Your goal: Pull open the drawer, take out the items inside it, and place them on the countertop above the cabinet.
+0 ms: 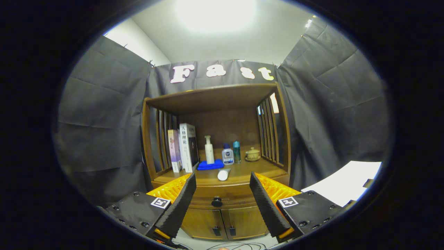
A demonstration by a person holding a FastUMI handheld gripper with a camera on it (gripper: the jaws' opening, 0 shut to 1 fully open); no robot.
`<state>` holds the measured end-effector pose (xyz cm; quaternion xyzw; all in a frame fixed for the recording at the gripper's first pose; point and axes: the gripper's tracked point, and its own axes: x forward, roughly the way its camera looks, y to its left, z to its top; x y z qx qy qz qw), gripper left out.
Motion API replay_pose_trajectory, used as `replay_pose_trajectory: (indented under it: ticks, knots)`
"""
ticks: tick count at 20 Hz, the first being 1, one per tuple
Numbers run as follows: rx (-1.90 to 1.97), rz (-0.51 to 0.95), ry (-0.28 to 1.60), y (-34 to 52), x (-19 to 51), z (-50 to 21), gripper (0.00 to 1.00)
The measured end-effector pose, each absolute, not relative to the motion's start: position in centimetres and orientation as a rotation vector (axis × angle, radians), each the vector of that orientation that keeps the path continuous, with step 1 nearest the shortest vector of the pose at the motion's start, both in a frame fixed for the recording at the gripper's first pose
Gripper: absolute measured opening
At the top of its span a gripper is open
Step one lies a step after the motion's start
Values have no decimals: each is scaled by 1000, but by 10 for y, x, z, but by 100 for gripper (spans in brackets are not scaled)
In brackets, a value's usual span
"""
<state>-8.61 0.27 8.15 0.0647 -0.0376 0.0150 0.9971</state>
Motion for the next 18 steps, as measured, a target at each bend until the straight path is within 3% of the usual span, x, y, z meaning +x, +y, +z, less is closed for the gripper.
replay_pose_trajectory:
  ticks: [6,18]
  knots:
    - [84,25,-143,-10,-116,117,97]
    - [162,20,-127,-25,-111,103,98]
